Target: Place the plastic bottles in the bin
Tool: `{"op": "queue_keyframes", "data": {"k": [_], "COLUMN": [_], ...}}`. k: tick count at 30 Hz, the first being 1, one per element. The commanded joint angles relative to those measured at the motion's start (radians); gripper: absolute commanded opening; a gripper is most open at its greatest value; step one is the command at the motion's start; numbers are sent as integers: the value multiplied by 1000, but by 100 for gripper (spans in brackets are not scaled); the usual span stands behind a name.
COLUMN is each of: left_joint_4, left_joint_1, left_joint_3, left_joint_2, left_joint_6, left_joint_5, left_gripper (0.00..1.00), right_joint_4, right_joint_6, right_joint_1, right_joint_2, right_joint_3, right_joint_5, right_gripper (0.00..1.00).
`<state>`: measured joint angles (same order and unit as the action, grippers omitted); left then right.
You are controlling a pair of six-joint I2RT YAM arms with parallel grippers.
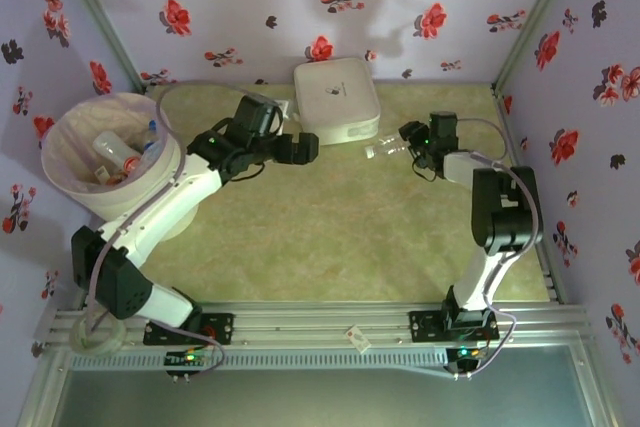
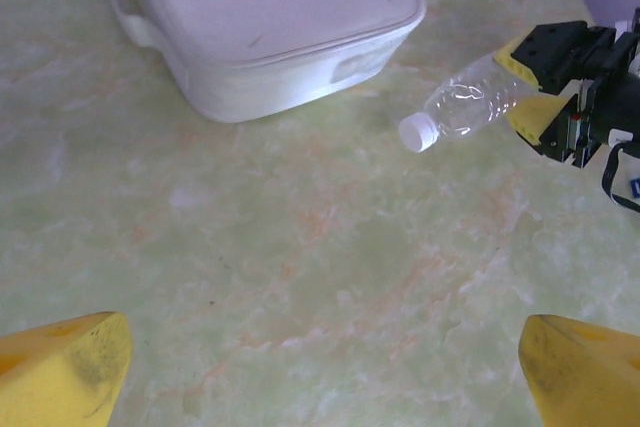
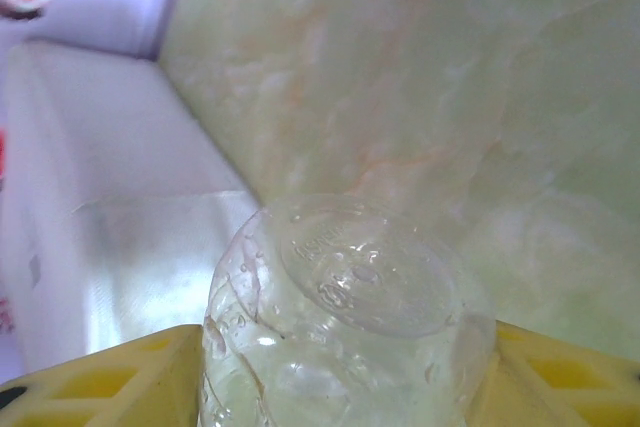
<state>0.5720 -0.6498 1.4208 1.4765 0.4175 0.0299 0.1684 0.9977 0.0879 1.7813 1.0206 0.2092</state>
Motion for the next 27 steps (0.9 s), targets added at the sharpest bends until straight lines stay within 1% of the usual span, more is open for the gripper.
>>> {"op": "queue_keyframes", "data": {"k": [1, 5, 8, 12, 16, 20, 27], "left_joint_4": [7, -17, -53, -81, -167, -207, -218], "left_joint_1": [-1, -7, -25, -55, -65, -67, -67], "left_joint_3": [42, 73, 87, 111, 80, 66, 59], "left_joint_2": [45, 92, 134, 198, 231, 265, 290], "left_joint_6": [-83, -95, -89, -78, -23, 14, 25], "left_joint_5": [97, 224, 317, 383, 446, 455, 454], "left_gripper": [100, 100, 100, 100, 100, 100, 100], "right_joint_4": [-82, -219, -269, -198, -139, -63, 3], "right_joint_6": [-157, -352, -427, -401, -374, -343, -310], "right_joint_1": [22, 90, 138, 169, 195, 211, 219], "right_joint_2": [-118, -238, -294, -327, -339, -335, -357], "right_joint_3": [-25, -24, -26, -62, -79, -92, -109], "right_joint_5": [74, 92, 132, 242, 284, 332, 364], "right_gripper": [65, 65, 65, 65, 66, 66, 66]}}
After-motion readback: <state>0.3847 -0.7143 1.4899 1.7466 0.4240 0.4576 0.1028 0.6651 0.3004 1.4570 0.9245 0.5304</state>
